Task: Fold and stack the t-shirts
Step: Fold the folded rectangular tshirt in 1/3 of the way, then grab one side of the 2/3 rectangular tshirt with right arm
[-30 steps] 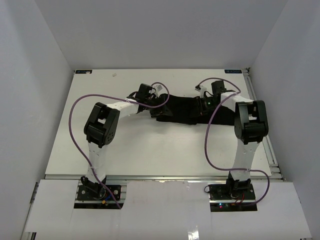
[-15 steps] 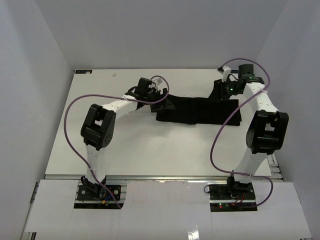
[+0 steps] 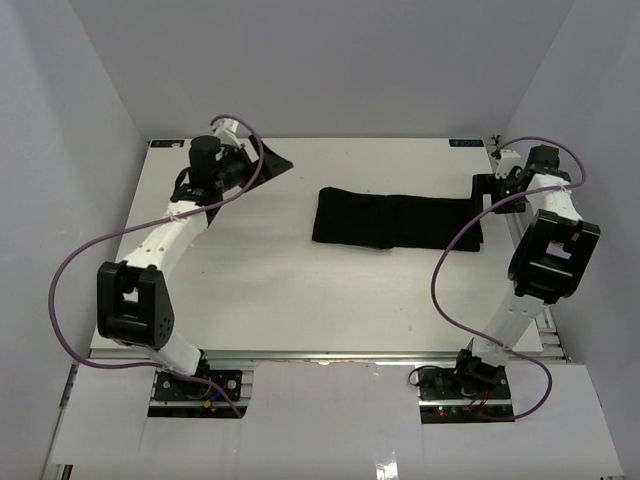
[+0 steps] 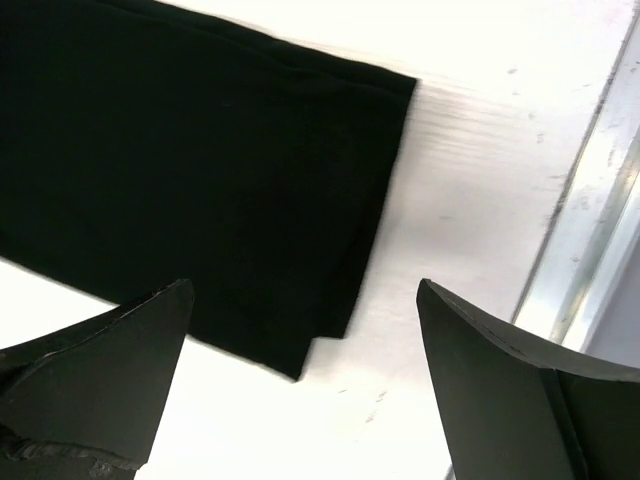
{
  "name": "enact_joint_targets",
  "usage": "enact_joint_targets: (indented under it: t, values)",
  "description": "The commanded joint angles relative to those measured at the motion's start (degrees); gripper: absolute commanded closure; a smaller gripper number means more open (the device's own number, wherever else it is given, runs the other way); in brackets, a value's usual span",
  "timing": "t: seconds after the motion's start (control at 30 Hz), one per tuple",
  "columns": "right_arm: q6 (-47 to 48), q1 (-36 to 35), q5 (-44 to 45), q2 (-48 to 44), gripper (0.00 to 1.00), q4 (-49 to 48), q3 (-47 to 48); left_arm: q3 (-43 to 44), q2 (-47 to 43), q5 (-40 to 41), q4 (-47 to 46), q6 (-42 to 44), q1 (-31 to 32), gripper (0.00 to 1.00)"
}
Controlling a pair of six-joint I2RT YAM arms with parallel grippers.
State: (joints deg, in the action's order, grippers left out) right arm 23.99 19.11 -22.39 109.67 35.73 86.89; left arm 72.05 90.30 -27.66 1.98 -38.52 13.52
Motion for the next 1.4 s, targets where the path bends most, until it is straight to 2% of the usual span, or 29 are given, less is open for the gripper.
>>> enact_joint_targets:
  t: [0.0,0.1,0.3,0.8,0.87,1.03,1.1,1.23,1.37]
  values:
    - [5.0,1.36,1.83,3.78,0.0,-1.62,3.54,-5.25,-3.71,-1.87,-3.29,-3.4,-4.64,0.02]
    - [6.85,2.07,-0.71,7.75,0.0,-0.05,6.61,-7.18,-5.74,-2.13,-2.51,-2.52,-5.61,0.02]
    - [6.69,2.07,-3.79,11.09,0.0,0.48,6.1,-9.56,-7.77,-2.31,-2.33,-2.78,-5.7,0.02]
    - [0.62,-1.8,-10.21,11.45,0.0,-2.94,-4.8,-11.32,-8.48,-3.01,-0.66,-3.66,-5.78,0.02]
    - [0.53,-2.32,-10.83,11.53,0.05,-2.42,-5.15,-11.41,-8.39,-3.28,-0.66,-3.93,-5.7,0.02]
    - [-0.78,-4.52,-11.62,10.39,0.08,-3.2,-6.73,-12.46,-8.65,-3.63,-1.54,-4.72,-5.7,0.02]
    - [-2.01,-4.87,-11.62,10.39,0.12,-3.64,-7.26,-12.72,-8.83,-3.72,-1.54,-4.89,-5.78,0.02]
    - [-3.06,-5.05,-11.01,10.48,0.27,-4.17,-8.14,-13.6,-9.35,-3.8,-1.54,-5.16,-5.78,0.02]
    - [-3.86,-4.18,-10.12,10.22,0.3,-5.14,-8.06,-14.04,-9.44,-4.24,-1.54,-5.24,-5.7,0.02]
